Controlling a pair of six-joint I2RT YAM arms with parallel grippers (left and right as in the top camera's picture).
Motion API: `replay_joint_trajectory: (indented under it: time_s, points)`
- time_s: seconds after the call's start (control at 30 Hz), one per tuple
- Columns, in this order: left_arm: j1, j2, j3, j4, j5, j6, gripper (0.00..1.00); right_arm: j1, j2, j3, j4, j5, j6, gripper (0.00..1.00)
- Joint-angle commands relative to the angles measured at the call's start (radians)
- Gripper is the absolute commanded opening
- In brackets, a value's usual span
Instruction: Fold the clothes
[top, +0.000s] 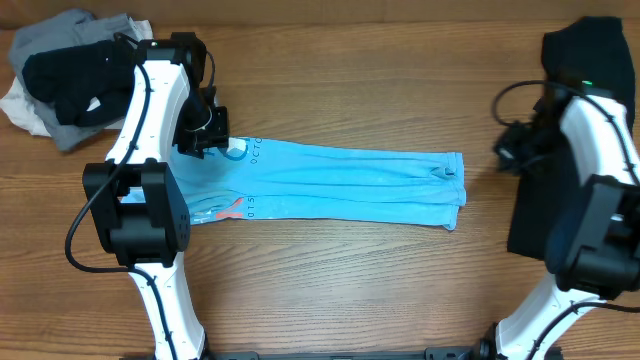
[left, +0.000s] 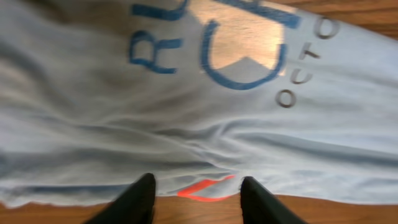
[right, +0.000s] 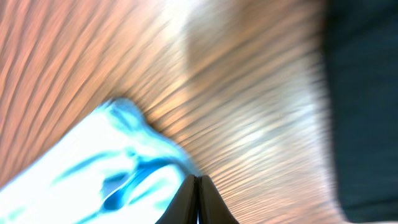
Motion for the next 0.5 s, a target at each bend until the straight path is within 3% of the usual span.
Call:
replay_joint_trajectory:
  time_s: [0.0,0.1,0.17,0.27,0.47]
  points:
    - [0.027,0.008,-0.012,-0.002,-0.114,-0.017,0.31,0.1,-0.027,-0.01,0.005,-0.064,-0.071,0.04]
    - [0.064,0.008,-0.019,-0.003,-0.117,-0.019,0.2,0.18,-0.024,-0.014,0.029,-0.057,-0.073,0.04]
    - [0.103,0.009,-0.027,-0.003,-0.117,-0.02,0.04,0.232,-0.023,-0.015,0.034,-0.001,-0.047,0.08]
    - [0.153,0.009,-0.056,-0.003,-0.116,-0.02,0.04,0.266,-0.023,-0.038,0.048,0.089,0.05,0.08]
    - [0.235,0.01,-0.183,0.055,-0.115,-0.02,0.04,0.27,-0.023,-0.154,0.172,0.052,0.048,0.07]
